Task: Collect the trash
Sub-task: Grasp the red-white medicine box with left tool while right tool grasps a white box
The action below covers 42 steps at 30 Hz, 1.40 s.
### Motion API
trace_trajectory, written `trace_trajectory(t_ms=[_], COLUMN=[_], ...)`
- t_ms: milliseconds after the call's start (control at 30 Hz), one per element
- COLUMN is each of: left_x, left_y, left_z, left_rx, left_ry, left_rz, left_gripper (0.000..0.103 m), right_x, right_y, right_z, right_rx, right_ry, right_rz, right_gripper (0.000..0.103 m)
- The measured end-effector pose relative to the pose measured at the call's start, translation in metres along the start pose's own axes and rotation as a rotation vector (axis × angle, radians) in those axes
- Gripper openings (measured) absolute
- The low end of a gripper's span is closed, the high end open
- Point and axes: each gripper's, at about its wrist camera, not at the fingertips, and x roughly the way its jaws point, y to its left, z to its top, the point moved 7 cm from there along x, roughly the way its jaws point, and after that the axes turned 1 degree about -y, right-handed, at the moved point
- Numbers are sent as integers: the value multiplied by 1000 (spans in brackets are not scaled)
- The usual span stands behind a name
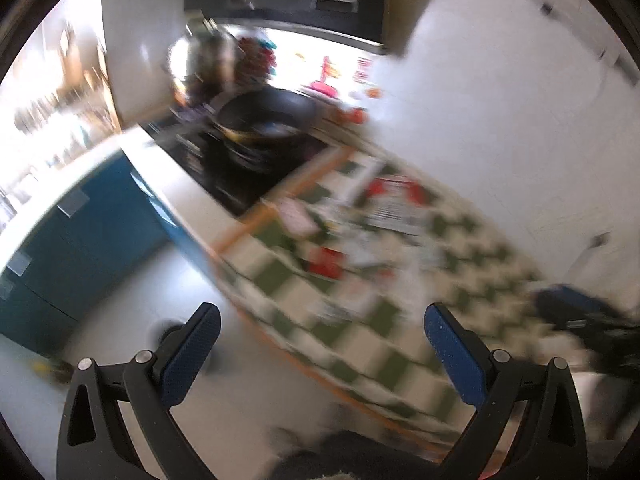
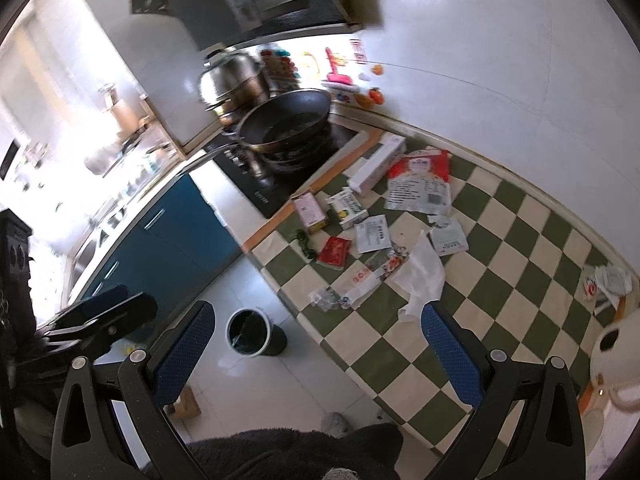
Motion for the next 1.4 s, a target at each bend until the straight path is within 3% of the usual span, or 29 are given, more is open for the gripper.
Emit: trace_trajectory(t_ms=[133,233,367,500,633,700,800,867,933,1033,1100,1133,1200,1233,1333,1367,1400], left_x=[52,100,186,276,357,382,415,429,440,445,441,439,433,430,419,415,410], left_y=[3,1,-1,21,40,44,45,43,41,37,34,33,31,30,16,14,11], left_z=[25,45,63,63,48,43,42,42,42,42,42,41,39,42,48,48,49], left_rx=[114,177,222,109,-169,-284,-431,-476,-481,-426,-371,-358,-307,-285,-212,-196,-184], left_ry=[-8,25,133,342,556,608,653,674,686,672,649,638,617,613,598,592,586], left_rz=[171,220,248,200,100,67,35,29,49,101,117,116,134,145,192,201,207], left_gripper=[103,103,103,103,103,102,102,96,77,58,57,57,56,56,56,55,55], right_x=[34,72,140,225,302,334,379,402,425,453,466,471,478,478,471,468,464], right_y=[-30,-67,-123,-177,-214,-224,-236,-239,-241,-239,-237,-235,-232,-230,-233,-235,-237], right_z=[14,36,71,105,129,141,157,163,168,171,170,169,167,168,170,169,168], right_rx=[105,181,252,318,353,362,364,360,353,326,313,303,281,269,268,283,302], right_ry=[-32,-22,31,110,182,200,221,242,262,293,315,328,334,315,265,255,243], right_rz=[-114,-197,-270,-295,-332,-340,-363,-378,-384,-397,-399,-404,-403,-408,-412,-398,-379], right_gripper=[103,103,103,103,103,103,103,103,103,103,101,97,79,76,34,15,10])
